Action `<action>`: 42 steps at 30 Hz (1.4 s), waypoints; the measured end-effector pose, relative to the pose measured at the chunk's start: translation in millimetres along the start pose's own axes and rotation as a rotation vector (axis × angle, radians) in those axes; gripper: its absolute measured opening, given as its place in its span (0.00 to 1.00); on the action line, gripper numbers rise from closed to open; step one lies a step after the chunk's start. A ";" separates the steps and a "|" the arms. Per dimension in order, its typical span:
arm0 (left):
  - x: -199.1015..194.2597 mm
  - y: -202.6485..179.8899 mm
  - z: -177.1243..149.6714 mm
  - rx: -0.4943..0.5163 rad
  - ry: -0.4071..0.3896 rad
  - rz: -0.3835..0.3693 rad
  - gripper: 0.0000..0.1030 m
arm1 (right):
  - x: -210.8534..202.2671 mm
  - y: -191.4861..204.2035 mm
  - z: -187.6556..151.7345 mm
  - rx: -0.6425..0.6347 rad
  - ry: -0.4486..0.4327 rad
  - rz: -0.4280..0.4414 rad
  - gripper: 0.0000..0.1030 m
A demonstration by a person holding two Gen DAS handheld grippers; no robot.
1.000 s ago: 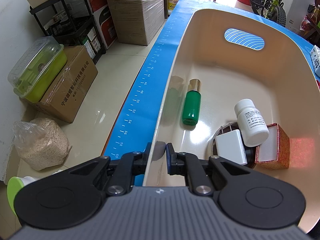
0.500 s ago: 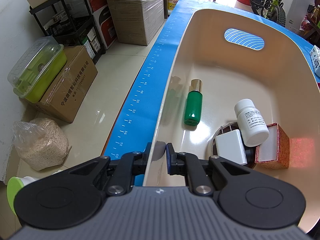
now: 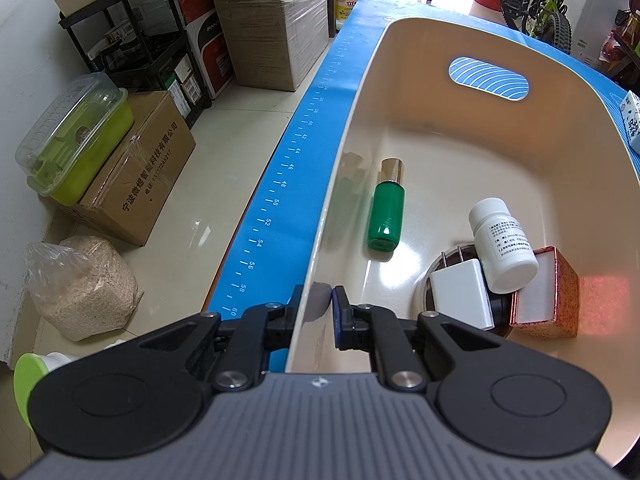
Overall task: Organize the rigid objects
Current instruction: 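Move the right tool to the table and grasp the red toy figure, then carry the red figure with the right tool into the basket and release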
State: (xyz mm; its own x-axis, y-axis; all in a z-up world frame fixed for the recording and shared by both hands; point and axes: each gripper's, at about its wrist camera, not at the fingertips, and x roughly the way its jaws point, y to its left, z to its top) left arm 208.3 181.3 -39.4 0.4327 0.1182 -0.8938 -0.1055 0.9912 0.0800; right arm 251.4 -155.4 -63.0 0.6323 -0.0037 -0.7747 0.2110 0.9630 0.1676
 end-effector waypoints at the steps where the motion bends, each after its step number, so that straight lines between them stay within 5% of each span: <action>1: 0.1 0.3 0.2 0.000 0.000 0.001 0.15 | -4.8 3.1 2.2 -0.002 -0.008 0.017 0.31; 10: -0.7 0.3 0.5 -0.002 0.001 -0.001 0.15 | -66.7 59.1 28.7 -0.076 -0.176 0.186 0.31; 16: -1.0 0.3 0.5 -0.002 0.001 -0.001 0.15 | -81.4 94.6 37.3 -0.143 -0.187 0.290 0.31; 24: -1.0 0.5 0.6 -0.002 0.002 -0.003 0.15 | -76.0 149.7 13.2 -0.260 -0.132 0.344 0.31; 39: -1.0 1.6 1.2 -0.004 0.002 -0.006 0.14 | -35.2 194.3 -38.2 -0.405 0.147 0.337 0.32; 42: -1.0 1.7 1.3 -0.004 0.003 -0.006 0.14 | -41.8 195.4 -36.7 -0.429 0.127 0.333 0.46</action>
State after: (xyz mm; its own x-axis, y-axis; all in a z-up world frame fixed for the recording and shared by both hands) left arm 208.9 182.9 -37.8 0.4309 0.1126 -0.8953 -0.1063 0.9916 0.0735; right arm 238.9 42.8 -20.3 0.5127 0.3269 -0.7939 -0.3244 0.9299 0.1734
